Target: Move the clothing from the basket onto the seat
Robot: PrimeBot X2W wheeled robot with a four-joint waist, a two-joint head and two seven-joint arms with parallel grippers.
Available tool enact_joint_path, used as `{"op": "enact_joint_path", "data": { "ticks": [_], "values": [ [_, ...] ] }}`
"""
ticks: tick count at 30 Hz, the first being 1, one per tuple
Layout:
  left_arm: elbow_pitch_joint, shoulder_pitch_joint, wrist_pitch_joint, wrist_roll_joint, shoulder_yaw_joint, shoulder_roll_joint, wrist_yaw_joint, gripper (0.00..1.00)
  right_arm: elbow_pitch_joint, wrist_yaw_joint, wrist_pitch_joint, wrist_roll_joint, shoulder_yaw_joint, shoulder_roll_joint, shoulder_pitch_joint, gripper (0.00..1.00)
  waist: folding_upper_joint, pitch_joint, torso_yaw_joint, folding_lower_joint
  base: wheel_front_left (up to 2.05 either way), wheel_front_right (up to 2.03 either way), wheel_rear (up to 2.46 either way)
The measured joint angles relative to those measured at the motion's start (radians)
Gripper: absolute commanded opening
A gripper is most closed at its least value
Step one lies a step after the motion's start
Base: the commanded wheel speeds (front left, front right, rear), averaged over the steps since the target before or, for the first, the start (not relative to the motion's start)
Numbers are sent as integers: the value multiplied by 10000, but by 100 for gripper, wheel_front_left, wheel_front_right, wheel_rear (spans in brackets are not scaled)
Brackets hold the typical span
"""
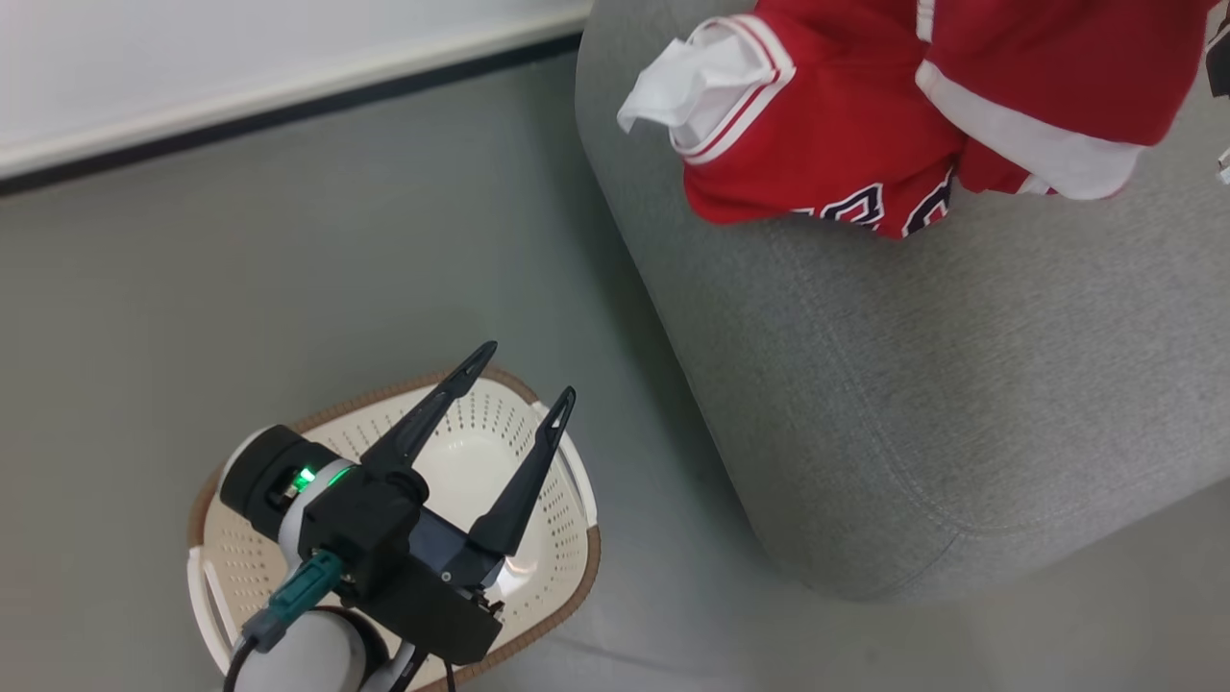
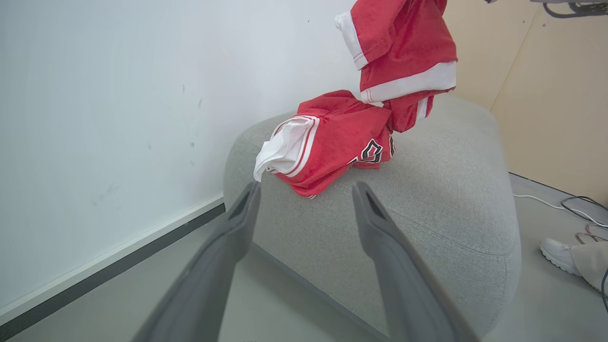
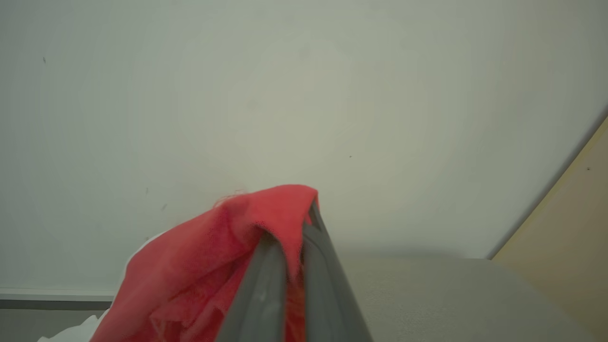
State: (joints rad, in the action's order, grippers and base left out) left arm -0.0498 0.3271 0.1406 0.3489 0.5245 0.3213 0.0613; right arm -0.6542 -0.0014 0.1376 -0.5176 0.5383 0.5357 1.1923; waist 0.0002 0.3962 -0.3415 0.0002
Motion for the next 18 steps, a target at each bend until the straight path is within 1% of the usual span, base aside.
{"op": "enact_joint_path", "data": {
  "ticks": [5,9,12,18],
  "values": [
    [-535,25,-263,-73,-132,382,0,100,-282,-245,63,-207,-215,-171,19,0,0,719,12,0,0,0,0],
    [-859,106,-464,-117,-299,692,0,100,-596,-441,245,-422,-286,-550,-67,0,1,1282,-53,0,0,0,0],
    [-894,198,-556,-251,-353,840,2,100,-1012,-489,403,-470,-263,-984,-226,0,1,1665,-132,0,0,0,0],
    [-961,238,-698,-322,-420,957,4,100,-1590,-512,667,-545,-130,-1567,-654,0,1,2165,-339,0,0,0,0]
  ]
}}
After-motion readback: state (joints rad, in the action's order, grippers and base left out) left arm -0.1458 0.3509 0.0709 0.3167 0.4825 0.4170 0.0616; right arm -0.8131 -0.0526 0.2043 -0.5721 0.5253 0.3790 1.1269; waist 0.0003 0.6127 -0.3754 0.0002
